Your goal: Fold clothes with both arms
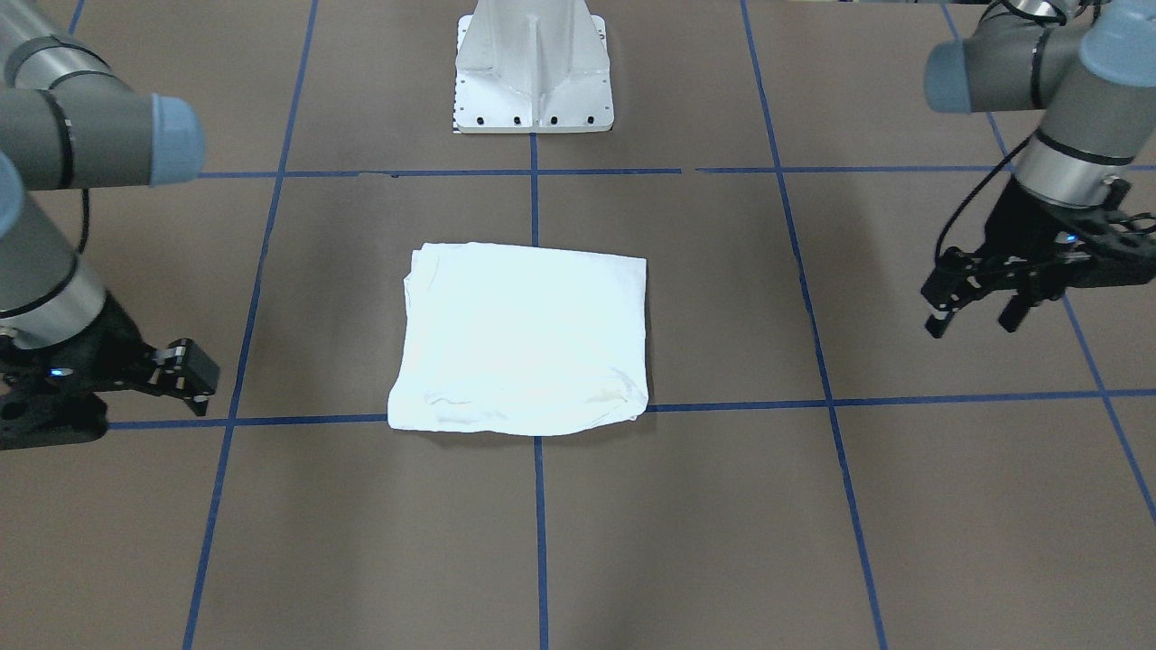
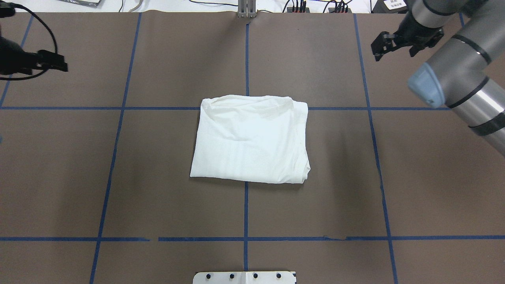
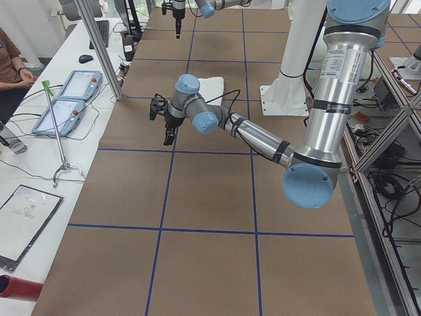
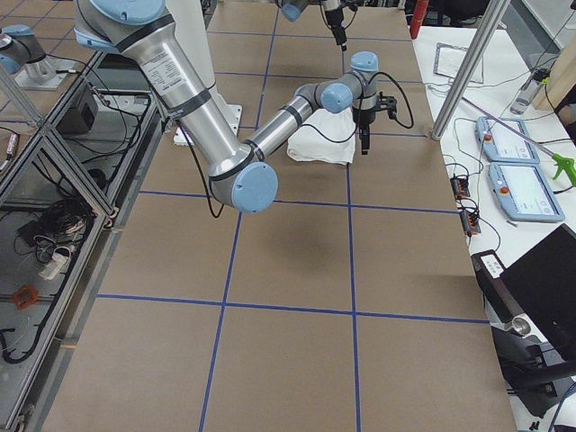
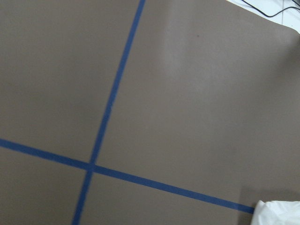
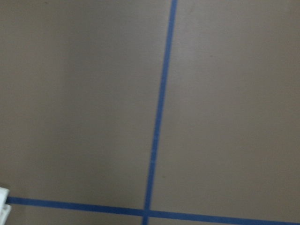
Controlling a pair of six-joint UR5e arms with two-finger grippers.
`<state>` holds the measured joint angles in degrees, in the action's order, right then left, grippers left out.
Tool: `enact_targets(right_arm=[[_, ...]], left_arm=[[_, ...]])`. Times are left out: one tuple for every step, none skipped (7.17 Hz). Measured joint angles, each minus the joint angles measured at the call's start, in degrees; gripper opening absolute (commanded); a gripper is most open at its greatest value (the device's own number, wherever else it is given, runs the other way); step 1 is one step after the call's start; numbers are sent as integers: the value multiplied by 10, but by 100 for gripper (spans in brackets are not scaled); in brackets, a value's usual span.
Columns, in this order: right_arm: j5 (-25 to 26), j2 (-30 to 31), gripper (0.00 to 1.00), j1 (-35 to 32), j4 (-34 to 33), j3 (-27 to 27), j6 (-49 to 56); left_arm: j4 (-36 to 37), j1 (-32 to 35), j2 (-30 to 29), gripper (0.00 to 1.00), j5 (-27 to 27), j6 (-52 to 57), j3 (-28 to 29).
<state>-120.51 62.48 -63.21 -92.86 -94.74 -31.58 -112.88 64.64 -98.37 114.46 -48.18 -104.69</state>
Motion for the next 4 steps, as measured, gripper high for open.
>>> enact_targets(right_arm=[[-17, 44, 100, -35, -2, -19, 61], [-34, 89, 100, -72, -3, -35, 119], [-60, 132, 100, -111, -4, -42, 179], [-78, 169, 100, -149, -4, -42, 242]], left_arm=[[0, 50, 13, 100, 17, 96, 27], [0, 98, 18, 100, 29, 197, 63], [-1, 144, 21, 100, 52, 291, 99], [-1, 182, 30, 100, 84, 375, 126]])
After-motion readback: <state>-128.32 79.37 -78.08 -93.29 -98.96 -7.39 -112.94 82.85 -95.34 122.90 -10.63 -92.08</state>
